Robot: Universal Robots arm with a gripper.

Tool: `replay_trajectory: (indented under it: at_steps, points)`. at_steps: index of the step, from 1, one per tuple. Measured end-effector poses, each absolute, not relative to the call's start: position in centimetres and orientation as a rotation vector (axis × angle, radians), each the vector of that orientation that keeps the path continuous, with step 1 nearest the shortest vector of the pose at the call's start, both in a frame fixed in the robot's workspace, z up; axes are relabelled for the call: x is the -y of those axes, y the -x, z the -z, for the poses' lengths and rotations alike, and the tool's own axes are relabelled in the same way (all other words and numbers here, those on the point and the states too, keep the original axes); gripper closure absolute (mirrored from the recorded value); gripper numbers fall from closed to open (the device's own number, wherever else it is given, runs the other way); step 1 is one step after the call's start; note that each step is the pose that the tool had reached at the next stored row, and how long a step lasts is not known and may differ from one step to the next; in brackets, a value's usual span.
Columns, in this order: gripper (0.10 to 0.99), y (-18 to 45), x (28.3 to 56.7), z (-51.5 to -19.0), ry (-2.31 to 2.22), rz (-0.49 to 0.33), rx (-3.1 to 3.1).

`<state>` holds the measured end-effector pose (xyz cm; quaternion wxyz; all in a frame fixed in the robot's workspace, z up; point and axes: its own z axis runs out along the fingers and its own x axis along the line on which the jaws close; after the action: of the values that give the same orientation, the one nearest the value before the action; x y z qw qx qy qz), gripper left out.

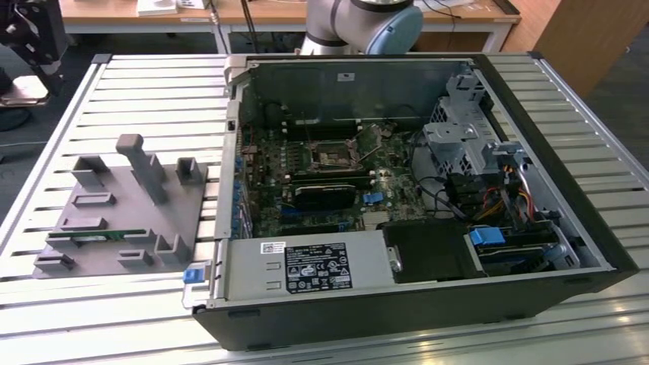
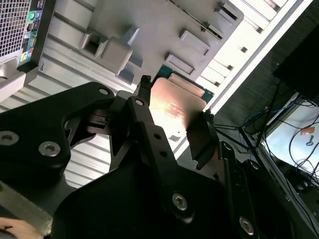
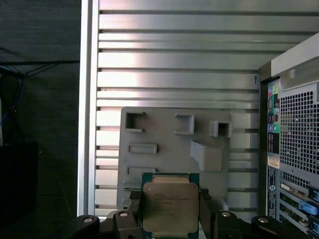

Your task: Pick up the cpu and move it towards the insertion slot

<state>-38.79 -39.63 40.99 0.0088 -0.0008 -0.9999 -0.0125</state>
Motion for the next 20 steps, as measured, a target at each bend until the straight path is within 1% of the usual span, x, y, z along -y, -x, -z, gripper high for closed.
replay_trajectory:
  at_steps: [7,20]
  points:
    - [0.545,38.3,39.6,-41.7,0.002,0.039,3.123]
    - [0.545,36.3,39.5,-41.7,0.003,0.039,3.123]
